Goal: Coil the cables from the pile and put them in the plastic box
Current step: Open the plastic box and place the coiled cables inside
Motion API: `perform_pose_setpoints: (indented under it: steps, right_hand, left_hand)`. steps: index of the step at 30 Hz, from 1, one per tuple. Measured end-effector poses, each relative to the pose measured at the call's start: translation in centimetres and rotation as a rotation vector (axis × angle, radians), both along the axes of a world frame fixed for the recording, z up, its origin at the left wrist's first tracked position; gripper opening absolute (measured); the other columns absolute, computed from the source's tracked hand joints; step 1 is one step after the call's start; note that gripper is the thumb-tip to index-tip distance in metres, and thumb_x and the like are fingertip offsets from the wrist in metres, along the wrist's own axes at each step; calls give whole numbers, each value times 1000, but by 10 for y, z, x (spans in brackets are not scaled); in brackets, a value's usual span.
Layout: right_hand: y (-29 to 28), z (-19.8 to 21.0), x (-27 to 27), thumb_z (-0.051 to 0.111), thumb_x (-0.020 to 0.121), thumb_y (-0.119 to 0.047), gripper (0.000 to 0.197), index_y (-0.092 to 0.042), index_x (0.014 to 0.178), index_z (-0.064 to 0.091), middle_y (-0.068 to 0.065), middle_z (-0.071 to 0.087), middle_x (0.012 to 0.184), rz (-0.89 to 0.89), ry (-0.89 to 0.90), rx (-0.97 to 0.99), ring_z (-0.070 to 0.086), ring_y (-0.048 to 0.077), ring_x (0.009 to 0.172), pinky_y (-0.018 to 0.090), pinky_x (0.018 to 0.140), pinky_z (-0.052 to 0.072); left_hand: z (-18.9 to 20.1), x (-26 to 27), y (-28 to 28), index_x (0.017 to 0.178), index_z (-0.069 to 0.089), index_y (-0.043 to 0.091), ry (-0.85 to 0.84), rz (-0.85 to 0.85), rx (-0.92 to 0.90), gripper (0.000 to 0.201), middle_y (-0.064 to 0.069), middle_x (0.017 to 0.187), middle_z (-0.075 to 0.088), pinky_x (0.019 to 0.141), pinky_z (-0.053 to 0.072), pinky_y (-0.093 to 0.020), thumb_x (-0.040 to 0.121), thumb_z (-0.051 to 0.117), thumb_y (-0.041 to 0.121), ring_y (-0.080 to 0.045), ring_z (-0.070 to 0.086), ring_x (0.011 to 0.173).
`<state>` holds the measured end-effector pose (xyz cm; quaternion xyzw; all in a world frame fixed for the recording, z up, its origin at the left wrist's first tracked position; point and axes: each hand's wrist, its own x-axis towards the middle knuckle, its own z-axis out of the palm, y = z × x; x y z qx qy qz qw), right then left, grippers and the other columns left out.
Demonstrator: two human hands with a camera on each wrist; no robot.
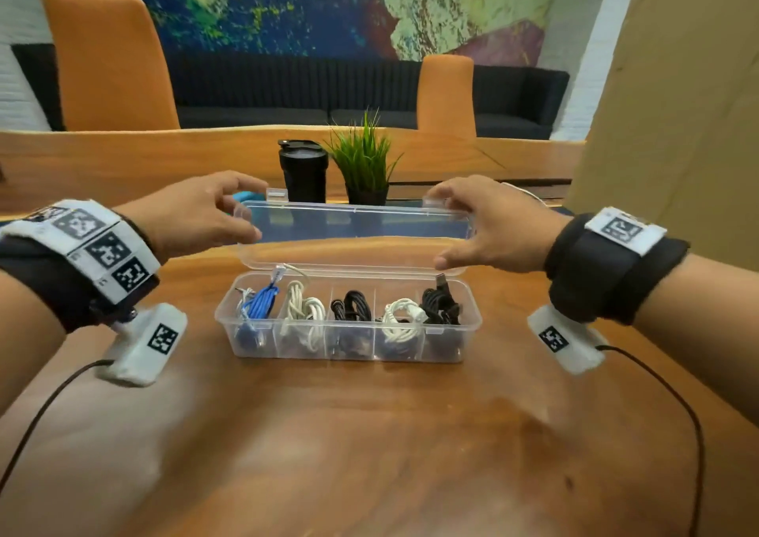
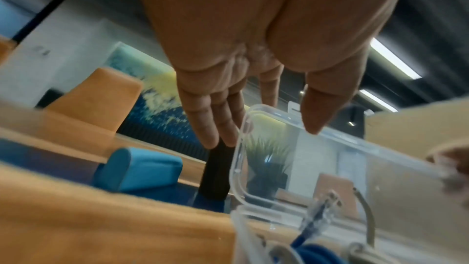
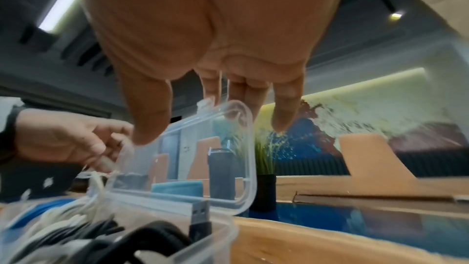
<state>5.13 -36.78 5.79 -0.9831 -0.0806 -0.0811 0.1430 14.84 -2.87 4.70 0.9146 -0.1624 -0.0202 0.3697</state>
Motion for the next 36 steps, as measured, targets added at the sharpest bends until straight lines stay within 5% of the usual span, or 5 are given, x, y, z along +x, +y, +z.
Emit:
perform_pose_setpoints:
  steps: [8,17,27,32,36]
  right_hand:
    - [18,-14,-57,68,89,-36,41,-37,119,42,-12,58,127,100,88,-139,57,14,111,37,94,49]
    - [25,-29,-71,59,90,-21,50,-34,138,50,-13,48,138,147,202,-402,49,14,121,33,100,46]
    - [43,-5,-55,51,91,-6,50,-35,130,61,-9,57,136,103,410,-476,51,18,123,37,106,43]
    - [49,1,-39,70,88,-30,25,-34,112,72,-13,70,113,64,382,-510,60,9,98,27,88,48]
    - [50,-8,-37,79,78,-39,26,-28,101,73,-10,68,91,39,291,-544,59,12,84,30,79,51]
  left_hand:
    - [1,-60,20,115,57,50,-241,-266,535,35,27,114,56,87,42,-18,84,72,44,6,53,100]
    - [-26,-95,11,146,41,40,-217,-379,780,74,15,136,46,105,42,-31,73,41,41,-8,48,120]
    - [-2,-77,-11,137,59,24,-95,-456,923,42,3,140,54,106,40,-31,97,49,15,-16,53,120]
    - [1,-63,-26,115,74,26,-84,-403,822,29,5,114,69,80,40,-23,88,72,34,-11,59,96]
    - [-13,-66,-30,114,70,32,-184,-302,849,38,9,114,67,92,51,-34,78,80,42,-16,61,102]
